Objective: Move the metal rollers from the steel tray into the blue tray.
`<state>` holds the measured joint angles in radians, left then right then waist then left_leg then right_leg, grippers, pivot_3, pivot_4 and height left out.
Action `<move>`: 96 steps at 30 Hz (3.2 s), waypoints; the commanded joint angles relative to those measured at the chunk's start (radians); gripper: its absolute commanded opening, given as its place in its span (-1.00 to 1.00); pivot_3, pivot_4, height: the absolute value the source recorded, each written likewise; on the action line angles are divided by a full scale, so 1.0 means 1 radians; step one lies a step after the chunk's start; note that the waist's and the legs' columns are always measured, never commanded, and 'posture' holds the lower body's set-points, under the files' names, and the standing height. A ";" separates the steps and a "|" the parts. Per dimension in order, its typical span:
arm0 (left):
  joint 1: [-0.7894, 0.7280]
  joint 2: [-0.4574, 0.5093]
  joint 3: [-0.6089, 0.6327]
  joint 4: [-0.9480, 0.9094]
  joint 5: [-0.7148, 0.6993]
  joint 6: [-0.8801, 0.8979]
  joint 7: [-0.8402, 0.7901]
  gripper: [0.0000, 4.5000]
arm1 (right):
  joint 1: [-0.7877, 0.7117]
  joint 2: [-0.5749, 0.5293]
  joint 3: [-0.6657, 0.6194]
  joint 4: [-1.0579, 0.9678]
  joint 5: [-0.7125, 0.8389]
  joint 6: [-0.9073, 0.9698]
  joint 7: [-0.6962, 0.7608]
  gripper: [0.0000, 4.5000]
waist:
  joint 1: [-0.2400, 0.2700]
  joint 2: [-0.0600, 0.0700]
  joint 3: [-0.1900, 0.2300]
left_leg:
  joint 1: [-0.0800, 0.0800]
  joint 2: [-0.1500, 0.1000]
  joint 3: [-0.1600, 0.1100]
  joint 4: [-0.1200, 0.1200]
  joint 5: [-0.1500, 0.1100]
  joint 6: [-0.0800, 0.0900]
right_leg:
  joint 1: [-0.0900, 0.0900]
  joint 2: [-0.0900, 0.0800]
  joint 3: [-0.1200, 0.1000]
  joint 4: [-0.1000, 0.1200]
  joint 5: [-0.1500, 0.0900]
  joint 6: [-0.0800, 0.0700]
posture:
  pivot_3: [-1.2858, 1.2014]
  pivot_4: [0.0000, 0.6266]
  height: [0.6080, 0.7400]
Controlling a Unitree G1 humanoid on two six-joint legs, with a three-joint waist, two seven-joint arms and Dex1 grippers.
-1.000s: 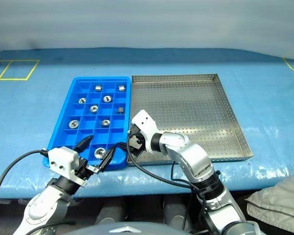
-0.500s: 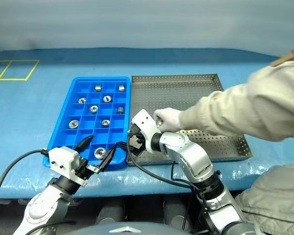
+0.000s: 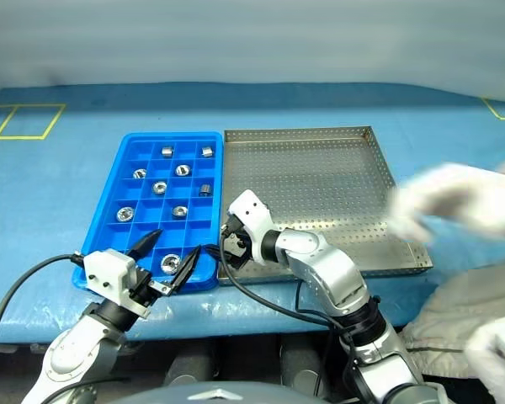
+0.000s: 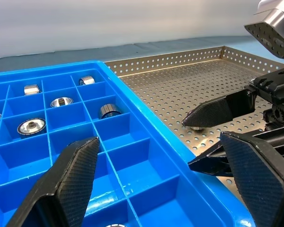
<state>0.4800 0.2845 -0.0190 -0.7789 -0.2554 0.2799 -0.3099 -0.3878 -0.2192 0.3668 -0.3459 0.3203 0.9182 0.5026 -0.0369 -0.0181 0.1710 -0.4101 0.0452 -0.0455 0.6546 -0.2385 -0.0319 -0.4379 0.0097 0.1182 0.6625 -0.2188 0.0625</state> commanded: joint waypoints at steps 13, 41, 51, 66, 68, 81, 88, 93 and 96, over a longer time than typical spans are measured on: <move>-0.009 0.003 -0.001 -0.007 -0.010 0.001 -0.003 1.00 | -0.004 0.003 -0.016 -0.045 0.010 -0.023 -0.003 0.99 | 0.000 0.000 0.000 | 0.000 0.000 0.000 0.000 0.000 0.000 | 0.000 0.000 0.000 0.000 0.000 0.000 | 0.10 -0.52 1.00; -0.040 0.006 -0.004 0.008 -0.026 0.023 -0.020 1.00 | -0.044 0.105 -0.231 -0.008 -0.015 -0.061 -0.195 0.99 | -0.006 0.000 0.000 | 0.000 0.000 0.000 0.001 0.000 0.000 | 0.001 0.000 0.000 0.000 0.000 0.001 | 0.06 -0.52 1.00; -0.044 0.002 -0.013 0.004 -0.017 0.027 -0.010 1.00 | -0.011 0.178 -0.202 0.140 -0.084 -0.110 -0.285 0.99 | -0.027 0.000 0.000 | 0.000 0.000 0.000 0.001 0.000 0.000 | 0.001 0.000 0.001 0.001 0.001 0.001 | 0.09 -0.52 1.00; -0.017 -0.007 -0.022 -0.013 -0.009 0.019 0.017 1.00 | 0.013 0.219 -0.172 0.381 -0.180 -0.233 -0.320 0.81 | -0.023 0.000 0.000 | 0.005 0.000 -0.001 0.001 0.000 0.000 | 0.006 0.000 0.001 0.000 0.001 0.001 | 0.12 -0.52 1.00; -0.012 -0.007 -0.023 -0.014 -0.009 0.017 0.019 1.00 | 0.016 0.223 -0.177 0.386 -0.183 -0.238 -0.322 0.57 | -0.023 0.000 0.000 | 0.007 0.000 0.000 0.001 0.000 0.000 | 0.008 0.000 0.001 -0.001 0.000 0.000 | 0.12 -0.52 1.00; 0.056 -0.033 -0.021 -0.049 0.026 -0.017 0.072 1.00 | -0.087 0.224 -0.137 0.234 -0.162 -0.189 -0.228 -0.17 | -0.013 0.001 0.001 | 0.009 0.000 0.000 -0.002 0.000 0.000 | 0.008 0.000 0.001 -0.001 0.000 -0.001 | 0.21 -0.52 1.00; 0.151 -0.093 -0.018 -0.080 0.086 -0.085 0.143 1.00 | -0.234 0.302 -0.101 0.294 -0.149 -0.220 -0.179 -0.17 | 0.034 0.000 0.001 | 0.010 0.000 -0.001 -0.006 0.000 0.000 | 0.007 0.001 0.000 -0.002 -0.001 -0.002 | 0.30 -0.52 1.00; 0.234 -0.125 -0.022 -0.102 0.112 -0.136 0.170 1.00 | -0.258 0.331 -0.043 0.366 -0.160 -0.253 -0.137 -0.17 | 0.082 0.000 0.001 | 0.009 0.000 0.000 -0.008 0.000 0.000 | 0.006 0.000 0.000 -0.004 -0.003 -0.004 | 0.35 -0.52 1.00; 0.273 -0.140 -0.026 -0.111 0.120 -0.160 0.181 1.00 | -0.265 0.354 -0.010 0.406 -0.161 -0.271 -0.116 -0.17 | 0.100 0.000 0.001 | 0.008 0.000 0.000 -0.008 0.000 0.000 | 0.006 0.000 0.000 -0.005 -0.003 -0.004 | 0.37 -0.52 1.00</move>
<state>0.7430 0.1534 -0.0405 -0.8345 -0.1476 0.1569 -0.1354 -0.6225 0.1141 0.3428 0.0738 0.1548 0.6822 0.3719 0.0628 -0.0178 0.1719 -0.4021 0.0454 -0.0455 0.6469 -0.2389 -0.0318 -0.4327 0.0095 0.1179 0.6582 -0.2217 0.0586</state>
